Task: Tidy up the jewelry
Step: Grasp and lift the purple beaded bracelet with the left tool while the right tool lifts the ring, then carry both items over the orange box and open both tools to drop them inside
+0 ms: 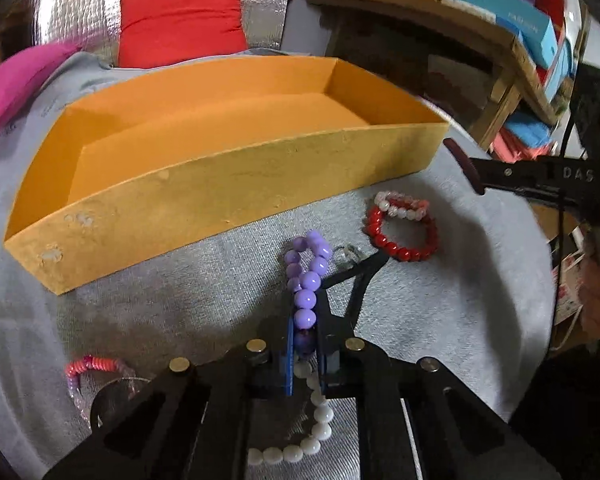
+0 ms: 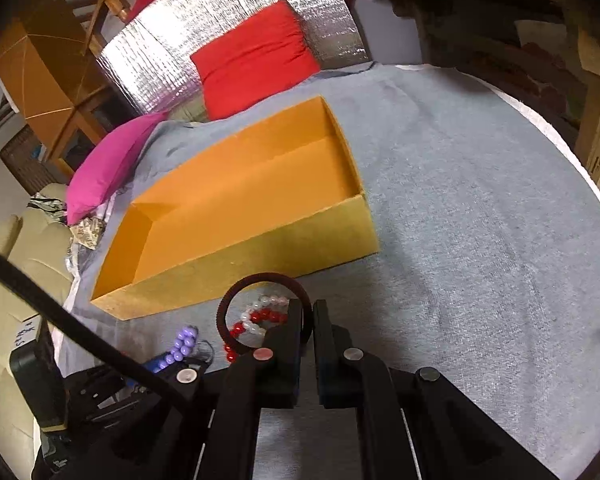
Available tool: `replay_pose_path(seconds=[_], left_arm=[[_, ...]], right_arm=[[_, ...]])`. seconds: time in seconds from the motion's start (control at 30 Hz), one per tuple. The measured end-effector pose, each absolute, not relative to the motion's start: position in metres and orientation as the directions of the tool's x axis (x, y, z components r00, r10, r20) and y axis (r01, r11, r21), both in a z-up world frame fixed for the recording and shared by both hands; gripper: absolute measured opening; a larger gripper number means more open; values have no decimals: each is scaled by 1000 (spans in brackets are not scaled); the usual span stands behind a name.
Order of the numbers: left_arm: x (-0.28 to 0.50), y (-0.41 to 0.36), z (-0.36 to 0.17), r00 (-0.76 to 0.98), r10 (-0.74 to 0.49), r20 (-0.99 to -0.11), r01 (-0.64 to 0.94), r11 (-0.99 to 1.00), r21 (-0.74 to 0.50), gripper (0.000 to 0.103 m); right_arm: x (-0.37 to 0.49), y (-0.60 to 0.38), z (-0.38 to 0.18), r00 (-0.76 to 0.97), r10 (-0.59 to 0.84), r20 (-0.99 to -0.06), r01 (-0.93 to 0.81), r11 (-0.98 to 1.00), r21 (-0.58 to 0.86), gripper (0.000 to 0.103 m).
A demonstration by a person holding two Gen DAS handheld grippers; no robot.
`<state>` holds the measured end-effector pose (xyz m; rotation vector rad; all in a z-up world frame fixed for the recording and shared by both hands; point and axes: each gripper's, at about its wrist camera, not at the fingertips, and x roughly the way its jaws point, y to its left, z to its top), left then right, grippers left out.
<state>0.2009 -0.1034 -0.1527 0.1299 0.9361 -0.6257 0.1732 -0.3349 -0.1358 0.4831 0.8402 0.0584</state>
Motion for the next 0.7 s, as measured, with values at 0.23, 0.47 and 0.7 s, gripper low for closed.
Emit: replay_pose_path(seconds=[0.23, 0.47, 0.7], left_arm=[[195, -82, -124, 454, -528, -718, 578, 788, -215, 10], [213, -73, -77, 552, -562, -616, 572, 793, -211, 10], [287, -55, -60, 613, -453, -647, 463, 870, -170, 10]], right_arm=[[176, -315, -124, 709, 266, -653, 85, 887, 454, 6], [191, -289, -103, 770, 255, -585, 33, 900, 435, 6], [239, -264, -95, 769, 193, -609, 75, 920, 386, 6]])
